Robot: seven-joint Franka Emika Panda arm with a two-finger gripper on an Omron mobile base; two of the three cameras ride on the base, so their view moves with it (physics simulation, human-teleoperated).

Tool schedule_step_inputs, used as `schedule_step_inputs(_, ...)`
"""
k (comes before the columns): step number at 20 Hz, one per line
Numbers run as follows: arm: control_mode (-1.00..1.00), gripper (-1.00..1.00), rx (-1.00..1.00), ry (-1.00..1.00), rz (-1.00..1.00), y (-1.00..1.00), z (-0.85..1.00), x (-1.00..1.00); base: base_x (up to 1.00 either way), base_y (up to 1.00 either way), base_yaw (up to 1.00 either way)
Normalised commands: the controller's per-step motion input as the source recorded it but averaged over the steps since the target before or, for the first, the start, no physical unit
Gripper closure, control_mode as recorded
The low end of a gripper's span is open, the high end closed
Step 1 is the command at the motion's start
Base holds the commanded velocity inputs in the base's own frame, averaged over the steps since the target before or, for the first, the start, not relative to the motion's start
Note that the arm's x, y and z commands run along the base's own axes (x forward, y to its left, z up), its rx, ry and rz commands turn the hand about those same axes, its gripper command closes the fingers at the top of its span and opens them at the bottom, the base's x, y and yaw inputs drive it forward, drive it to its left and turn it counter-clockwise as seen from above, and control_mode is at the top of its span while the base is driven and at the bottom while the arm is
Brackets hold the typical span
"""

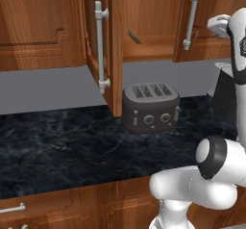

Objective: Open the cabinet and move the ladle to the pot. Then close the cabinet.

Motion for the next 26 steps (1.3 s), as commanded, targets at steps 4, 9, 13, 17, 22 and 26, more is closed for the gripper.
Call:
schedule_step_inputs(4, -1.00, 1.00, -0.01, -0.18, 0.00, -0.91, -0.01, -0.68, 0.00, 0.00, 0.00)
schedule_step_inputs(9, -1.00, 1.00, 0.00, -0.16, 0.00, -0.25, -0.01, -0.64, 0.00, 0.00, 0.00)
schedule_step_inputs(13, -1.00, 1.00, -0.01, -0.14, 0.00, 0.42, 0.00, -0.83, 0.00, 0.00, 0.00)
schedule_step_inputs(17, -1.00, 1.00, -0.05, -0.08, 0.00, 0.86, 0.00, -0.54, 0.00, 0.00, 0.00)
schedule_step_inputs(22, -1.00, 1.00, -0.08, -0.01, 0.00, 1.00, 0.00, -0.02, 0.00, 0.00, 0.00)
schedule_step_inputs(26, -1.00, 1.00, -0.09, 0.00, -0.02, 1.00, -0.01, 0.24, 0.00, 0.00, 0.00)
